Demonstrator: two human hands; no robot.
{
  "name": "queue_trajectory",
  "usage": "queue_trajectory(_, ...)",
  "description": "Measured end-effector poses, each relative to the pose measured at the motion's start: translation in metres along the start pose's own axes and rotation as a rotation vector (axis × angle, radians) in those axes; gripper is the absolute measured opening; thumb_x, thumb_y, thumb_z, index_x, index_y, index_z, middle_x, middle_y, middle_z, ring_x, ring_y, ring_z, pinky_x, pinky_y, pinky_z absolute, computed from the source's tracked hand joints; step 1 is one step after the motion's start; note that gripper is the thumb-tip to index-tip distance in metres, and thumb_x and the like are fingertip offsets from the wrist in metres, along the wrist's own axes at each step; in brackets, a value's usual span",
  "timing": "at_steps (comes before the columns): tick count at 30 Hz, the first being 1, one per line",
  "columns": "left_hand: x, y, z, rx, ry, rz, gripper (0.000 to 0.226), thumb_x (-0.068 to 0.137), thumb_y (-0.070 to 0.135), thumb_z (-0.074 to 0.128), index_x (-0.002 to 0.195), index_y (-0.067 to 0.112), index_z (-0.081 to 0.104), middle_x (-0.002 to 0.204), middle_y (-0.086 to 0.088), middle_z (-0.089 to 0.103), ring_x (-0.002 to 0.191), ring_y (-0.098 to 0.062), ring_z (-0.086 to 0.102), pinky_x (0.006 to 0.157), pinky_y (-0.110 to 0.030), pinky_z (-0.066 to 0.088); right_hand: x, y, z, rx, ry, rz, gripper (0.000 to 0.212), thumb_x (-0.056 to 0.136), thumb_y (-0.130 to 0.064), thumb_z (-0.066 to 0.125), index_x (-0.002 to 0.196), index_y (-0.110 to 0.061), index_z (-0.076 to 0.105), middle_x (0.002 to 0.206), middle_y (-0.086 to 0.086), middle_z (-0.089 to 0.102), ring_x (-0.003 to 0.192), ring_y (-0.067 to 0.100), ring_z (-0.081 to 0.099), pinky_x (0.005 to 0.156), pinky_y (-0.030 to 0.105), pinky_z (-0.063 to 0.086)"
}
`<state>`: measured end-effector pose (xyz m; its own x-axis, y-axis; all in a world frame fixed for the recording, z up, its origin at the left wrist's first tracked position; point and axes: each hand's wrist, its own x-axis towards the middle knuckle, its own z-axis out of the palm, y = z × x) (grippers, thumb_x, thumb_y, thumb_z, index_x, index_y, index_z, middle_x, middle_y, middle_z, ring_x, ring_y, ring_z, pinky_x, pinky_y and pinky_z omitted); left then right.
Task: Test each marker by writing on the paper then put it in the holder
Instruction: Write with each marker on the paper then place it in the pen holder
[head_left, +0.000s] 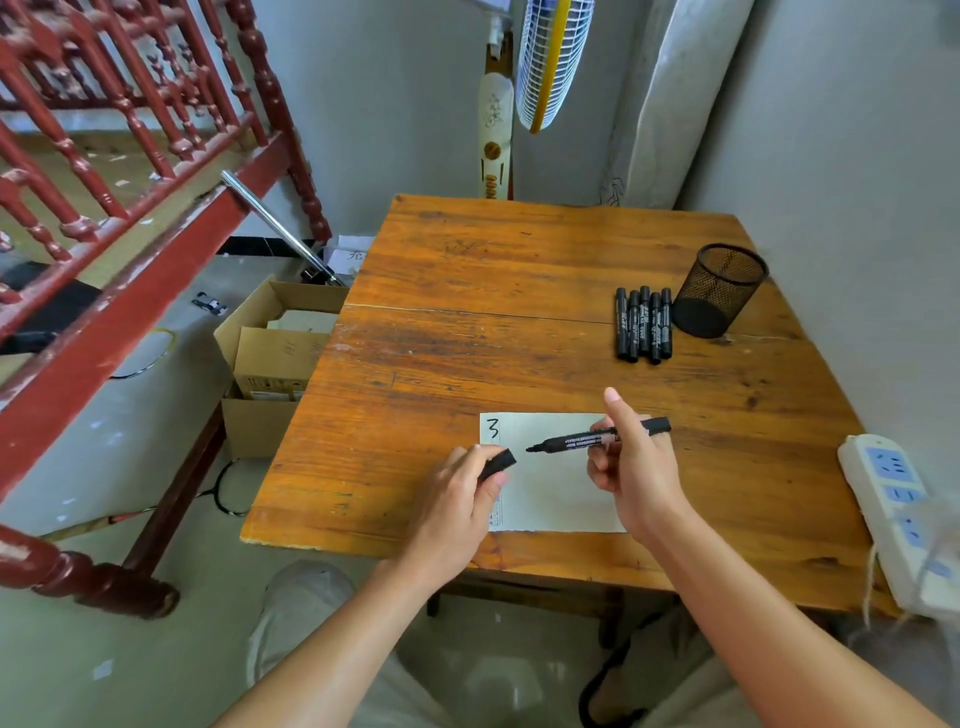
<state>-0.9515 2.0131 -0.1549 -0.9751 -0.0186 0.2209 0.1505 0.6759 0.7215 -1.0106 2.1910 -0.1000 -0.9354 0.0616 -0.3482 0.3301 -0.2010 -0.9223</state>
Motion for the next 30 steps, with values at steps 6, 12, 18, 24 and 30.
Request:
queue_trajectory(6,-0.001,0.006,0.001,-0.062,-0.027,0.023,0.016,0.093,0.024,0.057,0.108,0.018,0.058,0.100,0.004,0.062,0.093,-0.012,0.057,0.070,-0.024,0.047,-0.004,0.002,-0.003,-0.013,-0.011,0.013,0.039,0.092,-0.043,0.059,0.072,-0.010,0.054,0.046,-0.001,0.043,0.039,0.010,0.037,0.040,0.020,0.030)
queue_trajectory(12,0.000,0.011,0.004,-0.047,-0.048,0.035,0.020,0.092,0.026,0.057,0.111,0.018,0.061,0.098,0.006,0.059,0.090,-0.010,0.053,0.068,-0.019,0.042,-0.002,0.004,-0.010,-0.051,-0.030,0.005,0.041,0.092,-0.044,0.058,0.070,-0.010,0.053,0.046,0.000,0.043,0.041,0.011,0.037,0.041,0.021,0.030)
queue_trajectory(18,0.000,0.017,0.012,-0.021,-0.065,0.093,0.023,0.091,0.021,0.059,0.113,0.014,0.062,0.102,0.000,0.063,0.094,-0.013,0.055,0.073,-0.028,0.051,-0.004,0.009,-0.010,-0.114,-0.096,-0.022,0.045,0.093,-0.043,0.057,0.065,-0.008,0.050,0.046,-0.001,0.039,0.040,0.010,0.034,0.039,0.018,0.029)
queue_trajectory(24,0.000,0.023,0.015,-0.005,-0.062,0.174,0.021,0.090,0.016,0.060,0.109,0.007,0.063,0.095,-0.004,0.066,0.084,-0.010,0.056,0.067,-0.016,0.044,0.000,0.013,-0.011,-0.093,-0.080,-0.018,0.042,0.095,-0.037,0.056,0.065,-0.009,0.047,0.045,-0.003,0.036,0.039,0.010,0.032,0.039,0.019,0.027)
queue_trajectory(30,0.004,0.030,0.024,-0.066,-0.064,0.123,0.025,0.094,0.018,0.054,0.116,0.009,0.061,0.102,0.000,0.065,0.090,-0.007,0.057,0.071,-0.017,0.050,0.003,0.017,-0.012,0.001,-0.013,0.008,0.032,0.096,-0.017,0.051,0.065,-0.011,0.042,0.043,-0.005,0.028,0.038,0.010,0.022,0.037,0.020,0.022)
